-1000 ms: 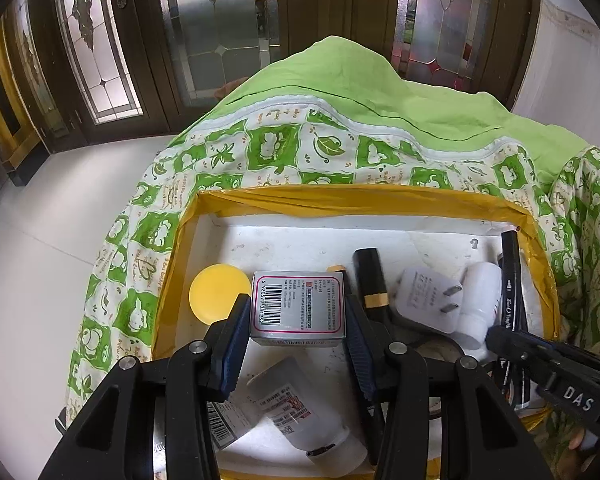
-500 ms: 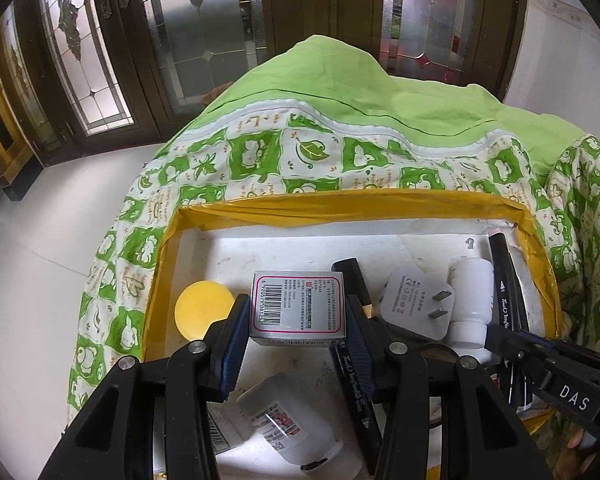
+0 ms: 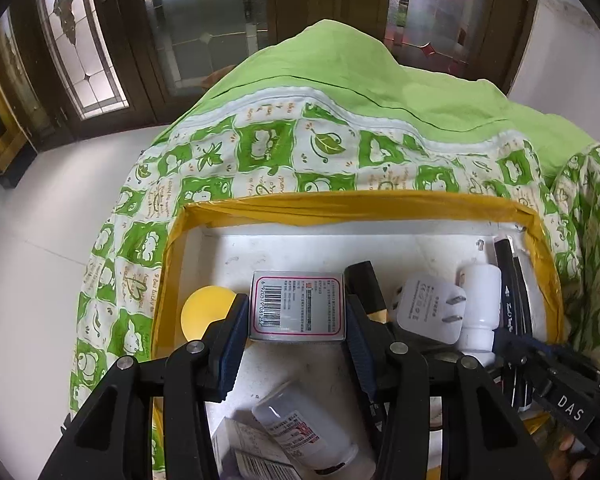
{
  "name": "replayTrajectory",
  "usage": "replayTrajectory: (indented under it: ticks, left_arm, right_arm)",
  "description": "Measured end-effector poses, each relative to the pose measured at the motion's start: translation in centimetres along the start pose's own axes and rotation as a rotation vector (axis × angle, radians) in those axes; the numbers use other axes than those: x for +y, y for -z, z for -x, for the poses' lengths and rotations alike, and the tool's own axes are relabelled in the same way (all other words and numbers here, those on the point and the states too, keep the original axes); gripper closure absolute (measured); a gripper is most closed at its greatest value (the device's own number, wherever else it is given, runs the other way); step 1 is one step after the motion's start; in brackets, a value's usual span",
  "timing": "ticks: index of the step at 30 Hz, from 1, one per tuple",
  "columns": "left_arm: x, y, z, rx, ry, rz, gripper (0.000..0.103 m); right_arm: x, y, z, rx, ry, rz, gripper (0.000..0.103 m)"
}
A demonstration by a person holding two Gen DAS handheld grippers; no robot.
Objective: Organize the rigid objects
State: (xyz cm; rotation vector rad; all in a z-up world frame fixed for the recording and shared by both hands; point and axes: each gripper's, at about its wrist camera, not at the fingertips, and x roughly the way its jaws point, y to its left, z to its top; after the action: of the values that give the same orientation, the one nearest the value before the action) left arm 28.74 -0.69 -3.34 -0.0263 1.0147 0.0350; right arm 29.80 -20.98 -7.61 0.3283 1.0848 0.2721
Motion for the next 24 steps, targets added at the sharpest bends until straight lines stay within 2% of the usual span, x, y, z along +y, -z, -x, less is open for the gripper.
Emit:
replayTrajectory:
  ticks: [4, 6, 12, 14, 17, 18, 23, 24]
  left_arm:
    - [-0.3, 0.3, 0.1, -0.002, 0.009, 0.001, 0.052]
    - [-0.4, 0.5, -0.1, 0.024, 0.023, 0.004, 0.051]
    - [-0.3, 1.6, -0.2, 0.042, 0.002, -0.009, 0.048]
    - [-0.3, 2.0, 0.3, 0.03, -0.006, -0.023, 0.044]
    - [-0.7, 2.6, 1.6, -0.006, -0.027, -0.044, 0.033]
    - [-1.0, 2.9, 2.4, -0.023, -0.03, -0.049, 0.032]
    - [-1.8, 4.6, 5.1, -0.073, -0.022, -0.049, 0.028]
    - [-2.1, 5.2, 6.0, -0.089, -0.031, -0.056, 0.027]
  right_arm:
    - [0.0, 0.0, 0.0, -0.005, -0.004, -0.005, 0.087]
    - [0.0, 0.0, 0.0, -0.007, -0.006, -0.007, 0.087]
    - [0.0, 0.3, 0.5, -0.028, 0.001, -0.002, 0.085]
    - [0.2, 0.4, 0.9, -0.047, -0.003, 0.008, 0.08]
    - [0.7, 0.7, 2.2, -0.083, -0.001, 0.027, 0.065]
    - [0.9, 0.9, 2.7, -0.103, 0.009, 0.039, 0.058]
    - [1.1, 2.1, 5.4, -0.164, 0.026, 0.064, 0.042]
    - [1.1, 2.4, 6.0, -0.177, 0.031, 0.066, 0.036]
